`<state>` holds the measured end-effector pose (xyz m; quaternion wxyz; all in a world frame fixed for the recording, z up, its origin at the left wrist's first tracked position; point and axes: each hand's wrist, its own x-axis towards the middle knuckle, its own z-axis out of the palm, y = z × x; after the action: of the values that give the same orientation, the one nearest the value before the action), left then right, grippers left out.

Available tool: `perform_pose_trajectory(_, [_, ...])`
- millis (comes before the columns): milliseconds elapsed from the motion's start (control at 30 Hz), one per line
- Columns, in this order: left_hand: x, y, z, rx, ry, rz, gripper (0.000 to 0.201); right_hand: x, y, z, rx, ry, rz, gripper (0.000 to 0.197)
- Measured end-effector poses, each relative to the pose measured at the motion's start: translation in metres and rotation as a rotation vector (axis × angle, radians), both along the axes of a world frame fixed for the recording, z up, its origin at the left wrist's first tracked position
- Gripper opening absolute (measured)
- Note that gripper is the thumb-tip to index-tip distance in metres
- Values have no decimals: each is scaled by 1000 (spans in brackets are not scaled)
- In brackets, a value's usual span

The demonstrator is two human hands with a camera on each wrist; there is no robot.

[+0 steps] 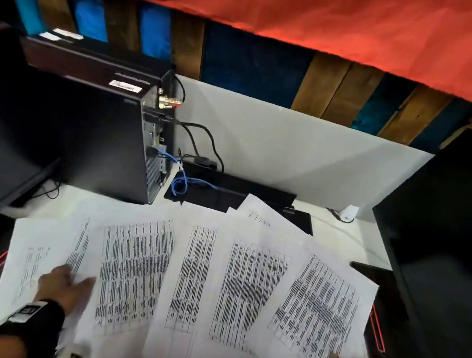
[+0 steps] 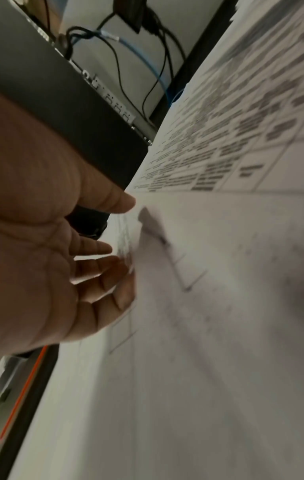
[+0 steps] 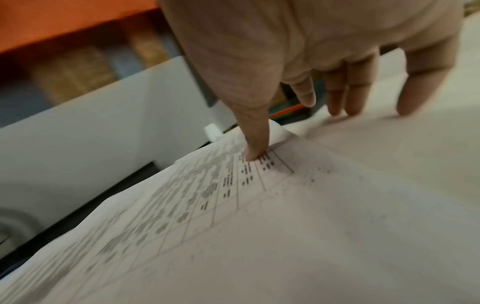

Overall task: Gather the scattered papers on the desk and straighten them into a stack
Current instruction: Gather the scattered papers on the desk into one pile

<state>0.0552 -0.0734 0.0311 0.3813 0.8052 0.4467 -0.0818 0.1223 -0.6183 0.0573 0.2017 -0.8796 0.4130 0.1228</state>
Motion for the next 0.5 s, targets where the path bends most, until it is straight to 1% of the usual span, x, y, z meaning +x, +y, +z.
perform_pose_trajectory(33, [8, -8, -1, -37, -26, -32, 44, 1, 2, -1, 30, 1, -9, 112])
perform_pose_trajectory(67, [13, -13, -4, -79, -16, -71, 45, 3, 3, -6, 31, -14, 7, 114])
perform_pose_trajectory(100, [19, -16, -11, -95, -18, -115, 43, 4, 9, -7, 54, -15, 35, 115])
perform_pose_trajectory(133, [25, -23, -7, -87, -13, -176, 42, 5, 15, -10, 60, -35, 87, 113])
perform_pose_trajectory(167, [30, -32, -4, -77, -28, -217, 41, 4, 22, -8, 70, -49, 114, 109])
perform_pose_trajectory(200, [34, -43, 8, -73, -36, -249, 41, 4, 25, -11, 74, -44, 158, 104])
perform_pose_trajectory(300, [47, -76, 19, -95, -41, -364, 40, 5, 39, -11, 72, 44, 315, 93])
perform_pose_trajectory(333, [51, -86, 23, -124, -30, -392, 41, 5, 44, -9, 65, 37, 368, 86])
perform_pose_trajectory(400, [59, -103, 19, -177, -32, -411, 44, 4, 58, -7, 97, -18, 464, 73])
perform_pose_trajectory(433, [62, -111, 19, -205, -37, -421, 46, 5, 67, -7, 146, -49, 509, 72])
perform_pose_trajectory(500, [68, -129, 21, -253, -47, -419, 45, 8, 82, -8, 264, -94, 583, 78])
